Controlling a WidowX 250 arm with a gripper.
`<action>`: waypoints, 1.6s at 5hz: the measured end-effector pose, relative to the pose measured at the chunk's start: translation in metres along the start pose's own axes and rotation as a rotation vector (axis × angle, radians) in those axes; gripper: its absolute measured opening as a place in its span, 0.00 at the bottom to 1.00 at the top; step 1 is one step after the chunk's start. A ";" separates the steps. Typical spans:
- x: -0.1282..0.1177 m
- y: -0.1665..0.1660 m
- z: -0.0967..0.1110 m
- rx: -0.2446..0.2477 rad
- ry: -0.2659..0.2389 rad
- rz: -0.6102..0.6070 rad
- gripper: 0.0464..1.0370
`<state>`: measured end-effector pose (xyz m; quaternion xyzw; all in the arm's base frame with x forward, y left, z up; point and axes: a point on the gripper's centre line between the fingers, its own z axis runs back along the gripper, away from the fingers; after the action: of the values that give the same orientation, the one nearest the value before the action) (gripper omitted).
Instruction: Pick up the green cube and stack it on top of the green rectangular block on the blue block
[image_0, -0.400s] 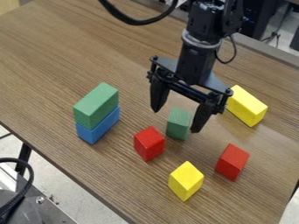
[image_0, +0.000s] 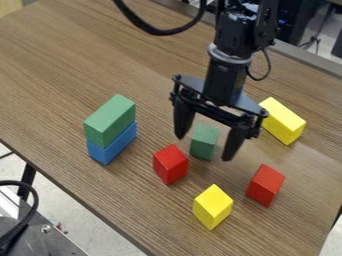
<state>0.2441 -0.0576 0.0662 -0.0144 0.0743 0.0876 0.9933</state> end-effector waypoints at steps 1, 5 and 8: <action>0.009 -0.001 -0.015 0.020 0.096 0.136 0.96; 0.023 0.024 -0.019 0.082 0.226 0.261 0.96; 0.040 0.027 -0.034 -0.008 0.176 0.183 0.61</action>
<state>0.2732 -0.0254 0.0258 -0.0193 0.1619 0.1765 0.9707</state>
